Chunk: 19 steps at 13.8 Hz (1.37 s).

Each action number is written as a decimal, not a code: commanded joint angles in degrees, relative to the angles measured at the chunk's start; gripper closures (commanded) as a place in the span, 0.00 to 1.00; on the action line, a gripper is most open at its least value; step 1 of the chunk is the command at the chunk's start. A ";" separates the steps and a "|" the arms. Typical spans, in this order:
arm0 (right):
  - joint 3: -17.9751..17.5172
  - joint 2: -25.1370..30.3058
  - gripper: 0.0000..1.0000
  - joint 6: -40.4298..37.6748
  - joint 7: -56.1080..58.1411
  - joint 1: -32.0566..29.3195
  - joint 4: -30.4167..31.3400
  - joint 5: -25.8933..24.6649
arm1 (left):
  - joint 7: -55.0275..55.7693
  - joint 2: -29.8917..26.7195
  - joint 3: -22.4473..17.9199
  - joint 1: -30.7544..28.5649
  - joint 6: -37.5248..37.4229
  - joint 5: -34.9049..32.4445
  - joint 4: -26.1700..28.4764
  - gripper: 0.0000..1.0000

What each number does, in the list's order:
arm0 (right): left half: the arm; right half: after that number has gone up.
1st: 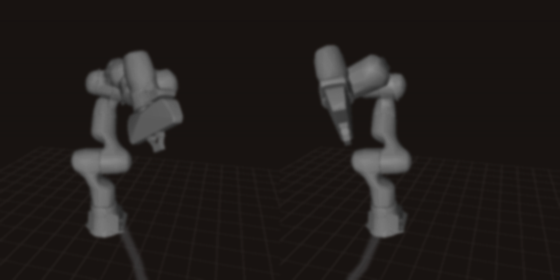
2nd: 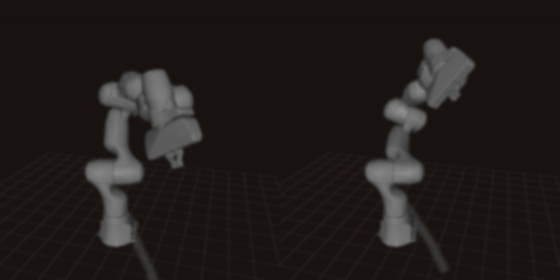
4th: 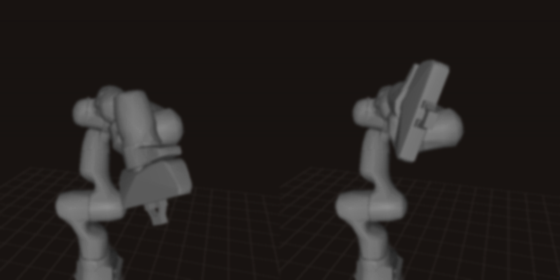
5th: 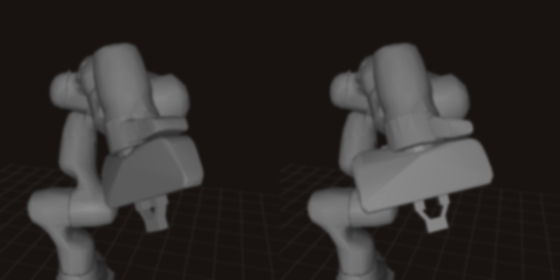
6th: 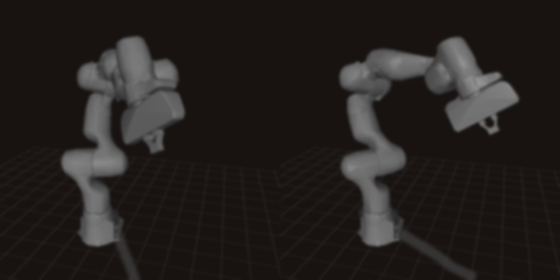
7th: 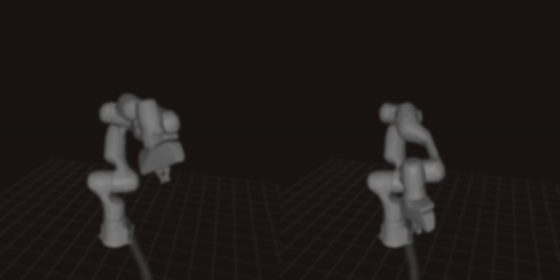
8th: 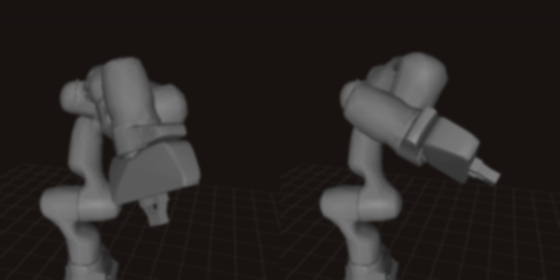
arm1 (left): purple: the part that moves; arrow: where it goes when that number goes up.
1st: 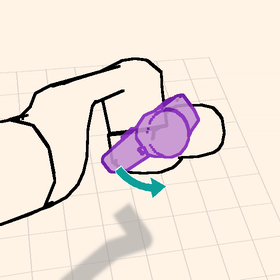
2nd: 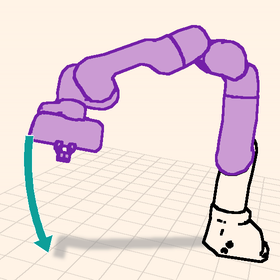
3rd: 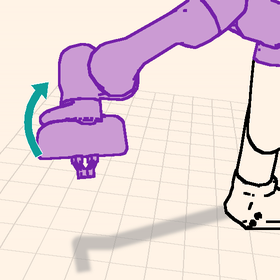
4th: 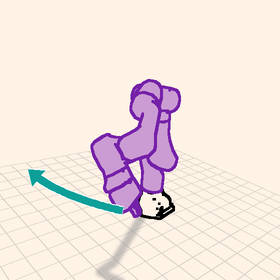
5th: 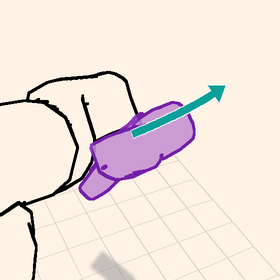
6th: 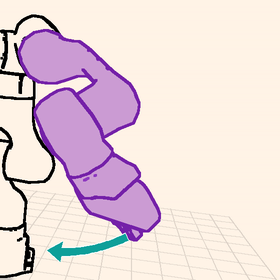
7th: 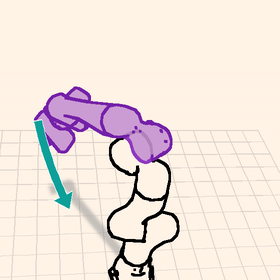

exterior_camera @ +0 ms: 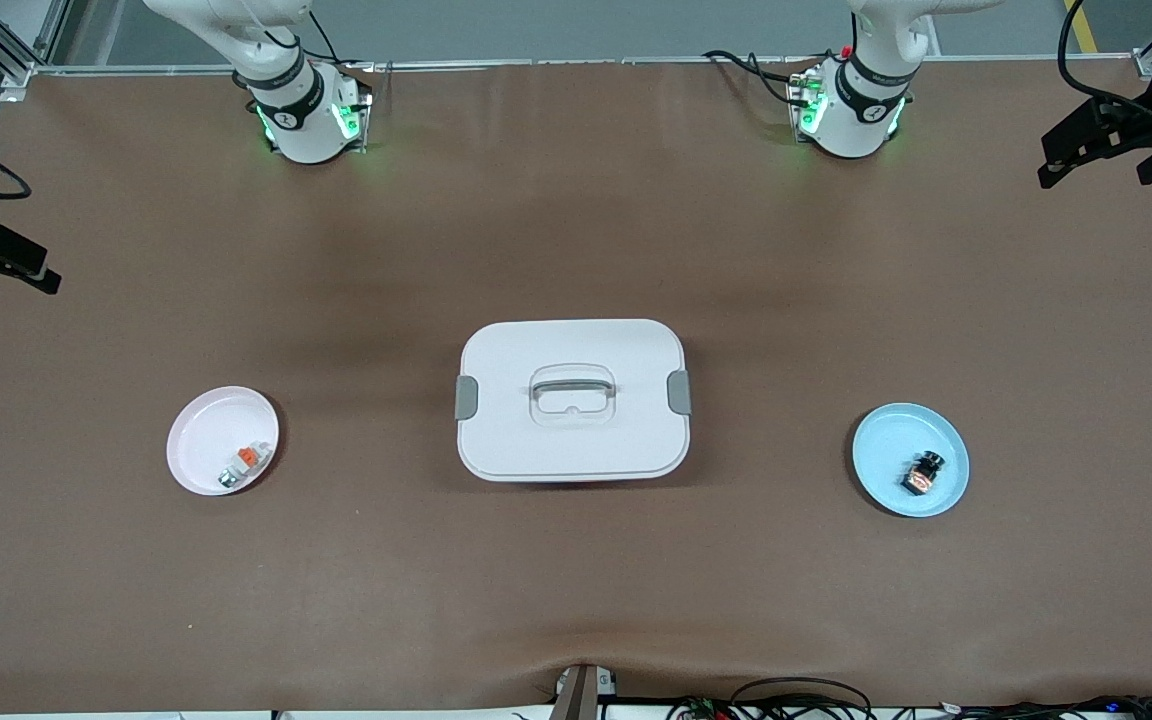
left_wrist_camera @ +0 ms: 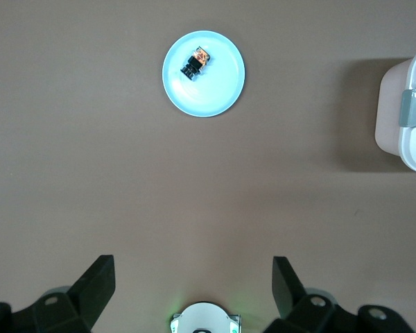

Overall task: Transfer orange switch to right arm and place
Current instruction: 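Move the left gripper toward the black-and-orange switch on the blue plate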

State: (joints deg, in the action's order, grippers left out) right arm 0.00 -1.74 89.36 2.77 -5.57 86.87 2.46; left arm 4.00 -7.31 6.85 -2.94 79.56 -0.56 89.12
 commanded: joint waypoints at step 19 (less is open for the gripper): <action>-0.09 1.13 0.00 -0.15 0.49 -0.50 0.67 0.53 | 32.18 15.03 -0.43 -5.32 29.75 -1.29 13.09 0.00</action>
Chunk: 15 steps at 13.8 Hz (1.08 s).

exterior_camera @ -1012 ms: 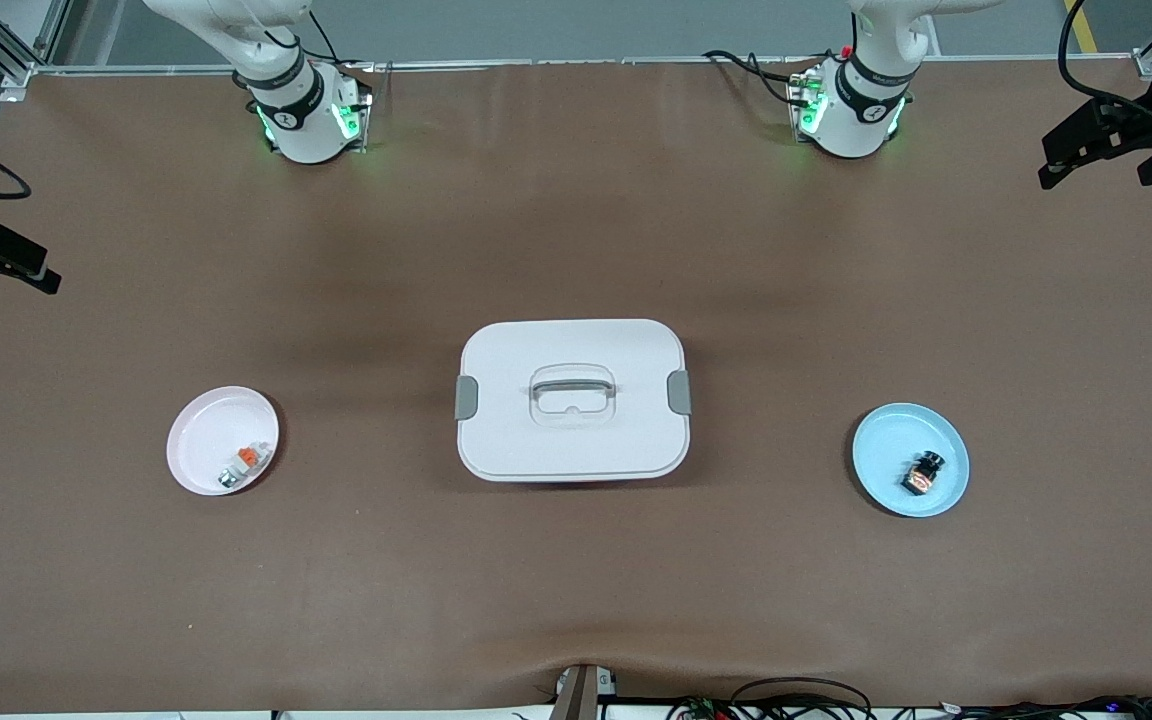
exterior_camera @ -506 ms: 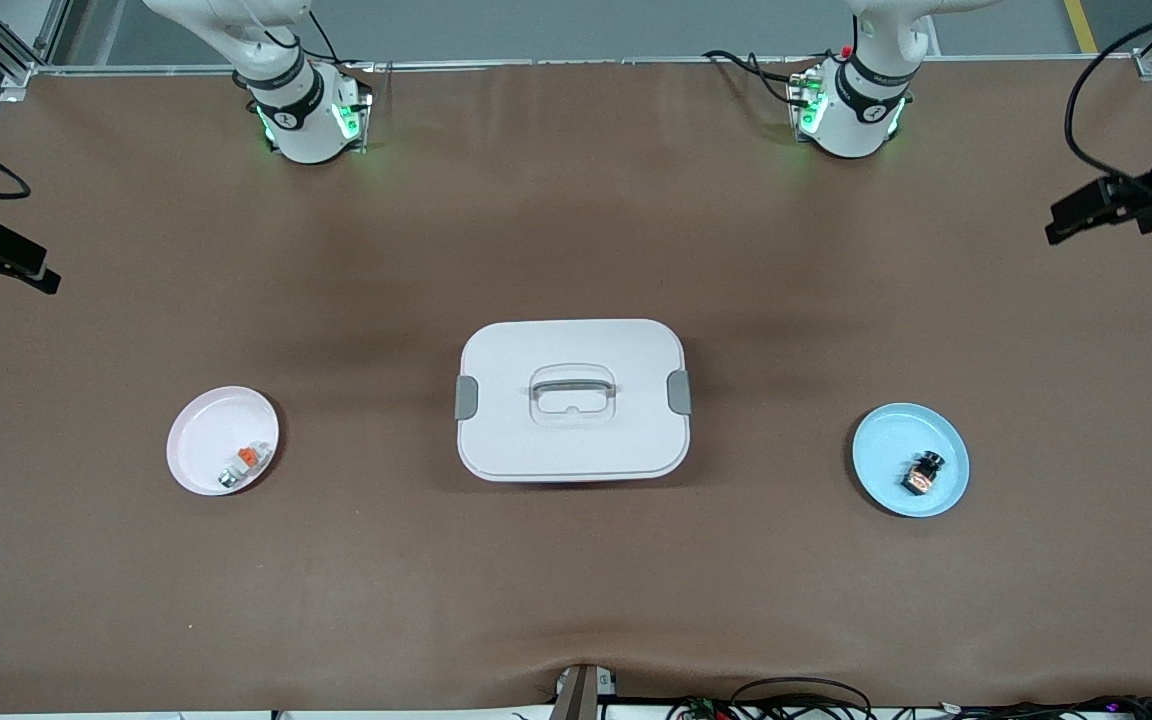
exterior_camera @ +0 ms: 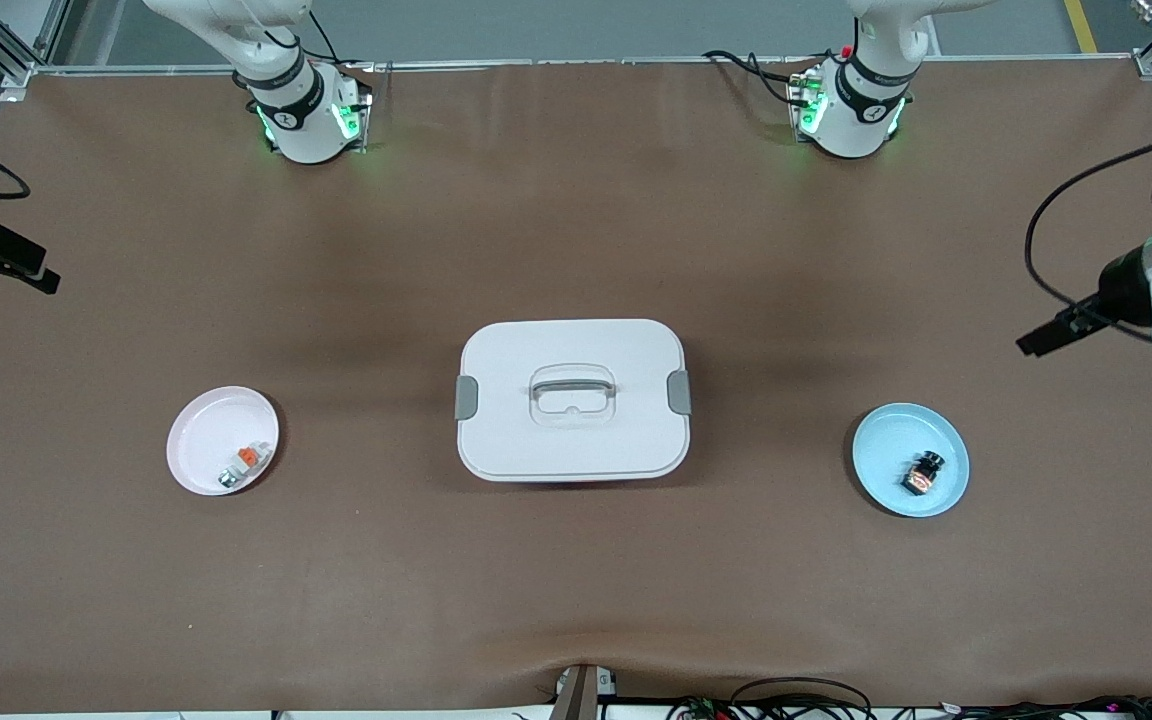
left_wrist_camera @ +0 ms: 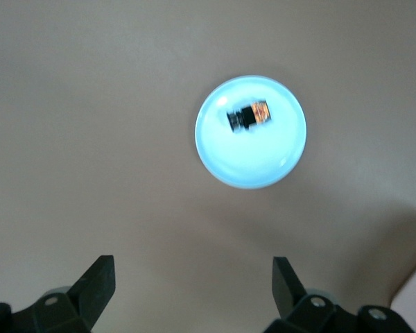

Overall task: Transfer orange switch to right arm and place
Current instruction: 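Move the left gripper toward the black-and-orange switch on the blue plate, then lower the left gripper and grasp the black-and-orange switch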

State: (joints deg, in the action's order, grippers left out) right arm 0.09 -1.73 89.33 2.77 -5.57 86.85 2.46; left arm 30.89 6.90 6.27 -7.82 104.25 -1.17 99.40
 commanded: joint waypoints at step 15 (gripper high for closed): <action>-0.18 1.12 0.00 -0.21 0.49 -0.41 0.69 0.53 | 27.29 26.93 0.23 0.88 21.26 -3.48 -5.35 0.00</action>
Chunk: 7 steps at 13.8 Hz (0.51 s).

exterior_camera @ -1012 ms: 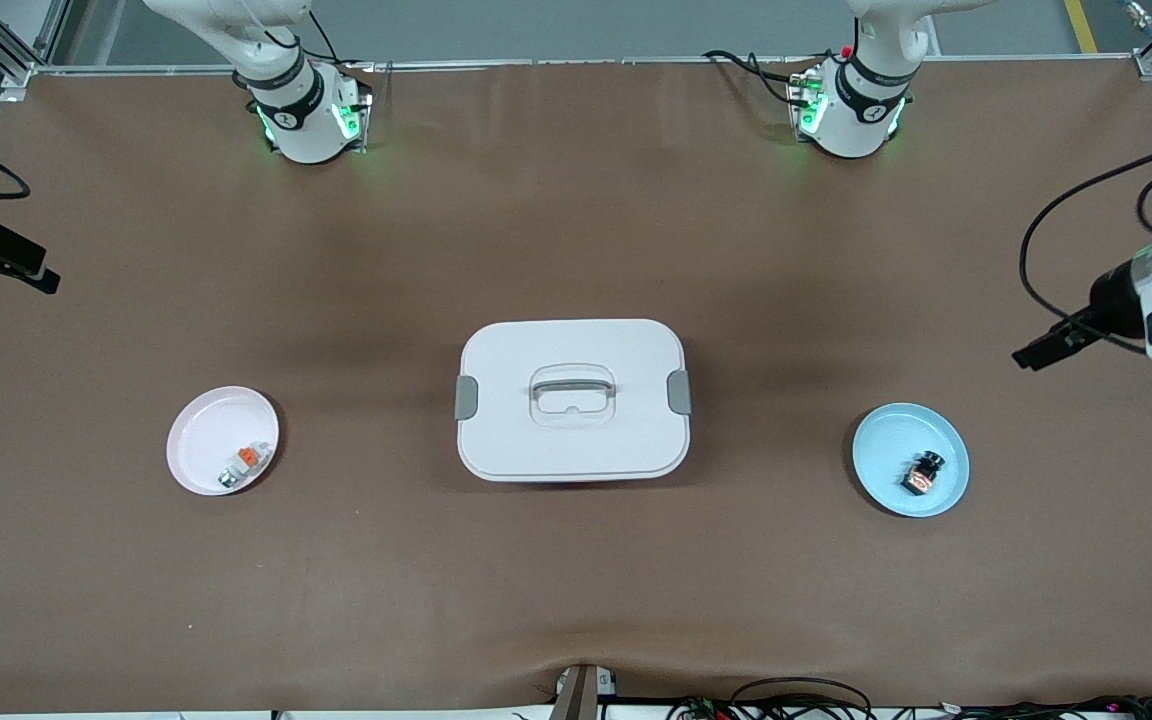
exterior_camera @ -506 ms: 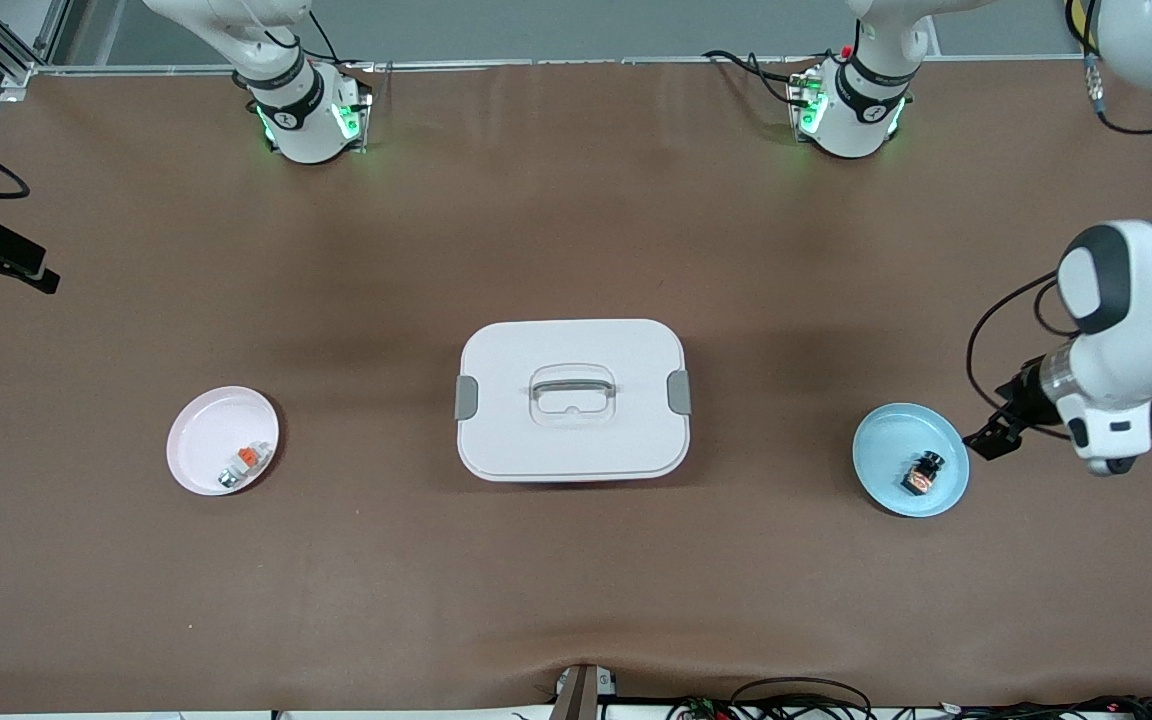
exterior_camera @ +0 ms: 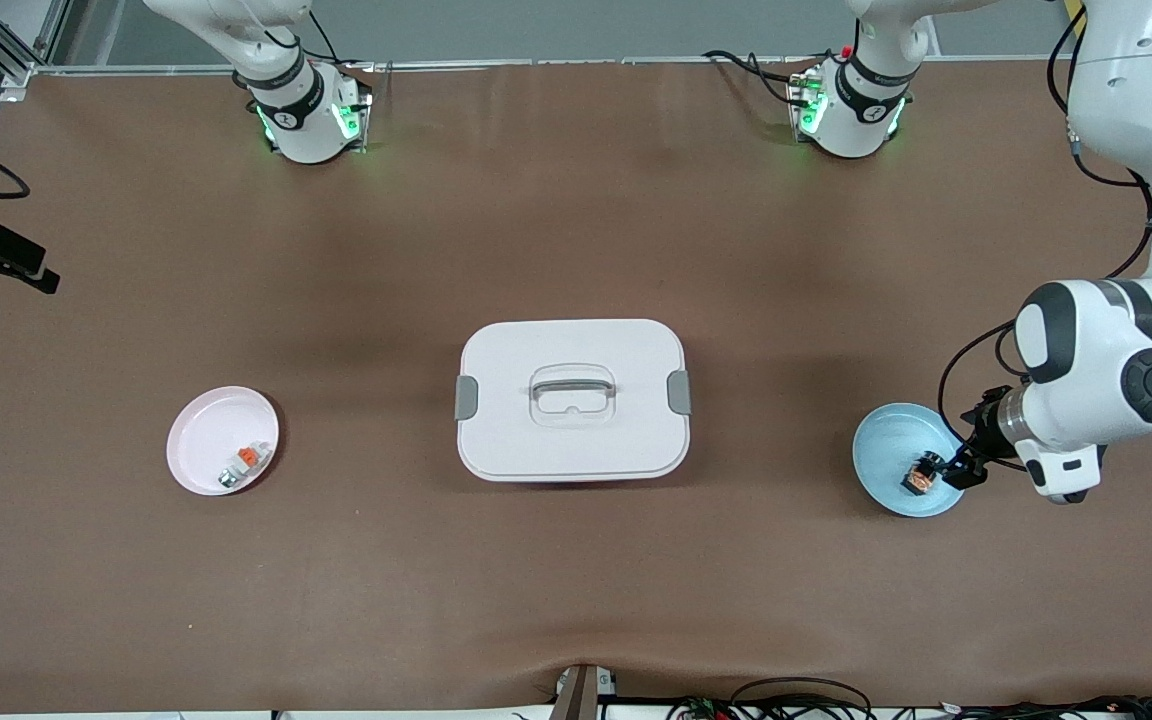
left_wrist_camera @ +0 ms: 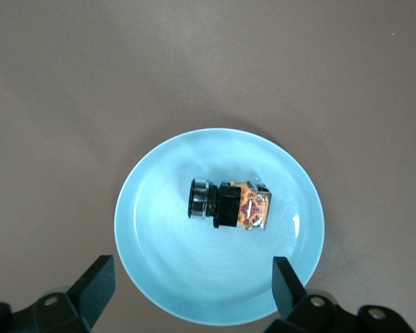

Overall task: Transfer orange switch to right arm and place
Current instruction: 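Lower the left gripper and grasp the black-and-orange switch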

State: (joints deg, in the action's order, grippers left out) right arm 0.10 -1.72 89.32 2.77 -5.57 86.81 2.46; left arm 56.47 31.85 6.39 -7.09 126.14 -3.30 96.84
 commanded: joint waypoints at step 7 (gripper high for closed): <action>-0.45 1.11 0.00 0.15 0.66 1.16 0.64 -2.28 | 0.39 7.79 0.11 0.23 0.32 -3.56 -6.48 0.00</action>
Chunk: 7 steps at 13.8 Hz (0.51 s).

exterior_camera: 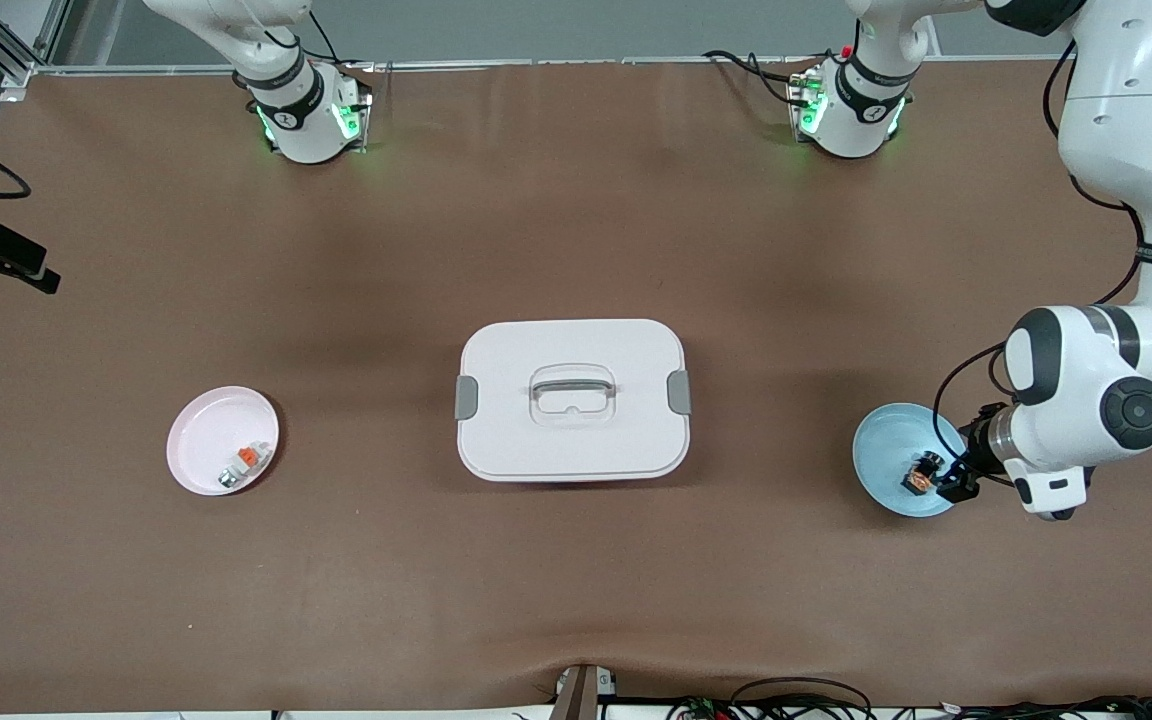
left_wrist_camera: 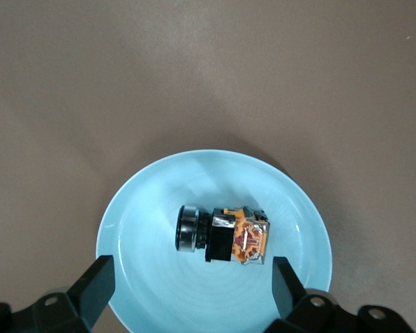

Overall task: Transfer orange switch to right arm and place
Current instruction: 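Lower the left gripper and grasp the black-and-orange switch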

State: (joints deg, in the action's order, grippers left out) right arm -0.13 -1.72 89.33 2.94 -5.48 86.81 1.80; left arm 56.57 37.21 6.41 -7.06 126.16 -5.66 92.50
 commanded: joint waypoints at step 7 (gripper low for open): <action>-0.14 1.20 0.00 0.05 0.32 1.35 0.64 -2.15 | 0.56 4.44 0.27 0.12 7.70 -0.76 -1.88 0.00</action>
State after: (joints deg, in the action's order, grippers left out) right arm -0.25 -1.72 89.38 3.01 -4.24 86.81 0.78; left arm 56.56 40.52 6.56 -7.05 132.95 -5.66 91.57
